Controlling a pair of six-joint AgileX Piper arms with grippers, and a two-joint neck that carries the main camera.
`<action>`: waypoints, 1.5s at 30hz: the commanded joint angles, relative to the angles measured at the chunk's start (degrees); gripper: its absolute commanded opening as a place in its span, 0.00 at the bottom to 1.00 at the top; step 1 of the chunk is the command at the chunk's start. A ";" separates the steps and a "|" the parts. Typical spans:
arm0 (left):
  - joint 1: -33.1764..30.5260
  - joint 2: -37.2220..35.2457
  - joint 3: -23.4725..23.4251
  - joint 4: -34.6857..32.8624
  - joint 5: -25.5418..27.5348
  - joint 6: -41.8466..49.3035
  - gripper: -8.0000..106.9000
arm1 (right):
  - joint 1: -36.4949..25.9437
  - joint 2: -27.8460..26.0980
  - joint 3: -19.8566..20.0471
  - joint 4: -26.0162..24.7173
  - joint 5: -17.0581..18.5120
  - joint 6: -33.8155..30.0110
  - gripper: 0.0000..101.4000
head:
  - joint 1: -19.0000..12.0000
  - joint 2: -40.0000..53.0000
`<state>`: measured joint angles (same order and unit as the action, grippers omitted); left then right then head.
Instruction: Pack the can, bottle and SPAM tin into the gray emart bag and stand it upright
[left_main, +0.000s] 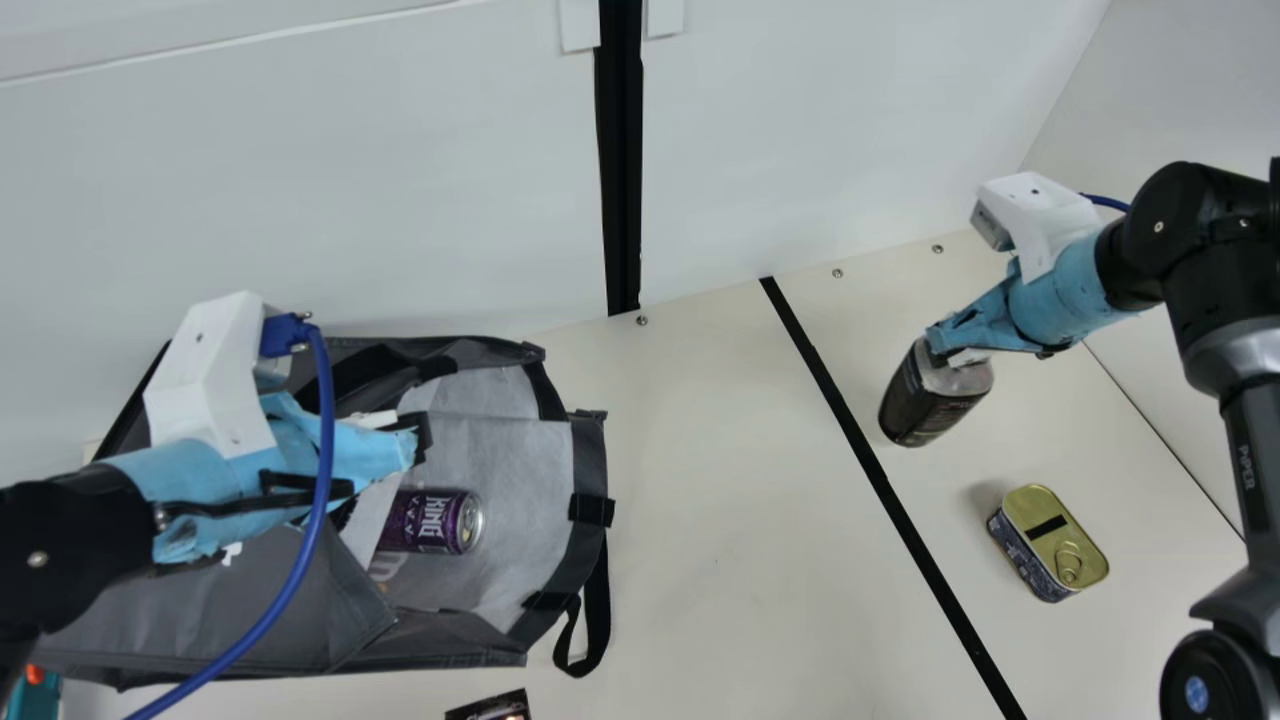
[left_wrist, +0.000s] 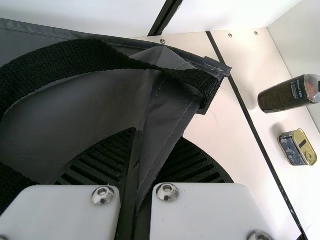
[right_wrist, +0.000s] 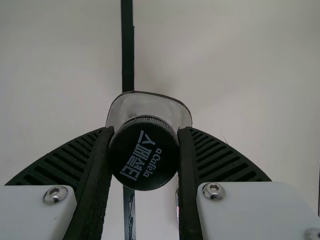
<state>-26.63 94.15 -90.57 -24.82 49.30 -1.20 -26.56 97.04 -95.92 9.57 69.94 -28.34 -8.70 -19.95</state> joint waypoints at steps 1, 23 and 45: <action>0.00 0.00 0.00 0.00 0.00 0.00 0.00 | 1.05 -0.56 0.33 -0.24 -0.04 0.07 0.00 | -1.30 -0.05; 0.00 0.00 0.00 0.00 0.00 0.00 0.00 | 12.59 -6.50 5.05 0.60 -0.04 -6.03 0.00 | -1.30 -0.05; 0.00 0.00 0.00 0.00 0.00 0.00 0.00 | 22.25 -12.47 13.02 6.34 -0.04 -14.49 0.00 | -1.30 -0.05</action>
<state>-26.63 94.15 -90.57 -24.82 49.30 -1.20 -4.72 84.70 -83.18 15.73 69.79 -42.59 -8.70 -19.86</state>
